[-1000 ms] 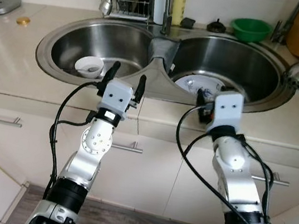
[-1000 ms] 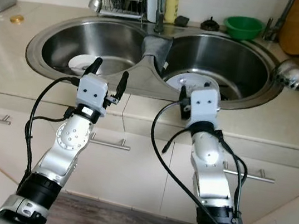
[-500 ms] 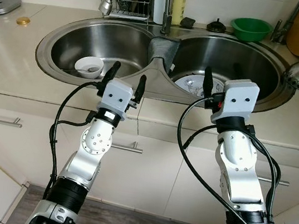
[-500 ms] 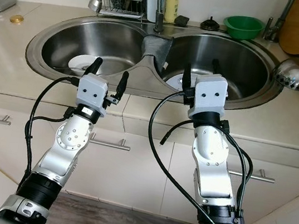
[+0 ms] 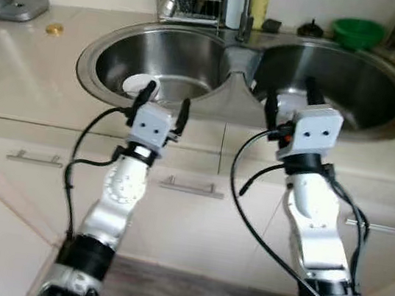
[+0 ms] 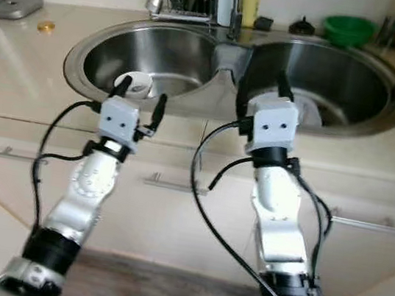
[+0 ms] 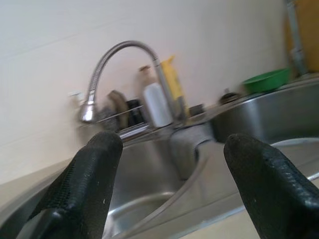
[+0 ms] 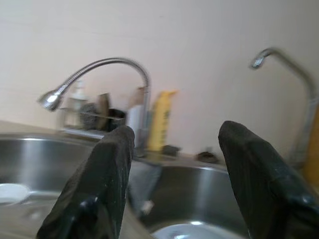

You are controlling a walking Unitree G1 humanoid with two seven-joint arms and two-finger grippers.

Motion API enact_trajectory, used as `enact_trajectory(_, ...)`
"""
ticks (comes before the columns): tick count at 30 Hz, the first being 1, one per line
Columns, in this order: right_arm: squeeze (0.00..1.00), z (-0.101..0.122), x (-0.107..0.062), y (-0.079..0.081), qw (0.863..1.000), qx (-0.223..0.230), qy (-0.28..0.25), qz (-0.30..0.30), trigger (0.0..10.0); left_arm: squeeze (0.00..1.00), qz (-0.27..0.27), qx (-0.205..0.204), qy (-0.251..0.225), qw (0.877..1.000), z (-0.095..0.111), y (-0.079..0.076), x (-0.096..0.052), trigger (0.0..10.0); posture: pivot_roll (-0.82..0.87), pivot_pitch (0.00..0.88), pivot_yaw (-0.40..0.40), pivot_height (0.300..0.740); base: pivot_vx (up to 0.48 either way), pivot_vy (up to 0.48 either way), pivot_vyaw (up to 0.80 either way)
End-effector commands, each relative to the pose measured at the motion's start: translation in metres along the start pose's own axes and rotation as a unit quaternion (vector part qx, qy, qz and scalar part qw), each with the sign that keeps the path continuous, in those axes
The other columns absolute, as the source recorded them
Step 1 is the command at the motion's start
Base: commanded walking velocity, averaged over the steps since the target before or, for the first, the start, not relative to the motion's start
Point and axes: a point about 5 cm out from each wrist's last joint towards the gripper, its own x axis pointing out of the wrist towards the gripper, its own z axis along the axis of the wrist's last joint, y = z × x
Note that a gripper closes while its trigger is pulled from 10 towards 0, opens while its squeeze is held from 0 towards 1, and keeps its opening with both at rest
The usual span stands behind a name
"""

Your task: Kitchen organization

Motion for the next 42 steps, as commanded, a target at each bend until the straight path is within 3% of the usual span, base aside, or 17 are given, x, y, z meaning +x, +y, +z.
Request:
enact_trajectory(1,0.0,0.01,0.003,0.004,1.0,0.005,-0.025,0.004,10.0,0.0,0.005,0.008,-0.002,1.0,0.001,0.007,0.001,10.0,-0.19,0.0,0.063,0.74,0.0,0.48,-0.76)
enact_trajectory(30,0.0,0.01,0.003,0.005,1.0,0.006,-0.025,0.006,10.0,0.0,0.005,0.008,-0.002,1.0,0.001,0.007,0.001,10.0,-0.19,0.0,0.063,0.74,0.0,0.48,-0.76)
enact_trajectory(33,0.0,0.02,0.006,0.003,0.998,0.004,-0.058,-0.014,10.0,0.0,0.002,0.015,-0.027,1.0,0.006,0.006,0.001,10.0,-0.19,0.0,0.067,0.74,0.0,-0.48,-0.8)
enact_trajectory(42,0.0,0.023,0.006,0.001,0.997,-0.015,-0.071,-0.018,10.0,0.0,-0.001,0.013,-0.031,0.999,0.007,0.005,0.001,10.0,-0.19,0.0,0.067,0.74,0.0,-0.48,-0.62)
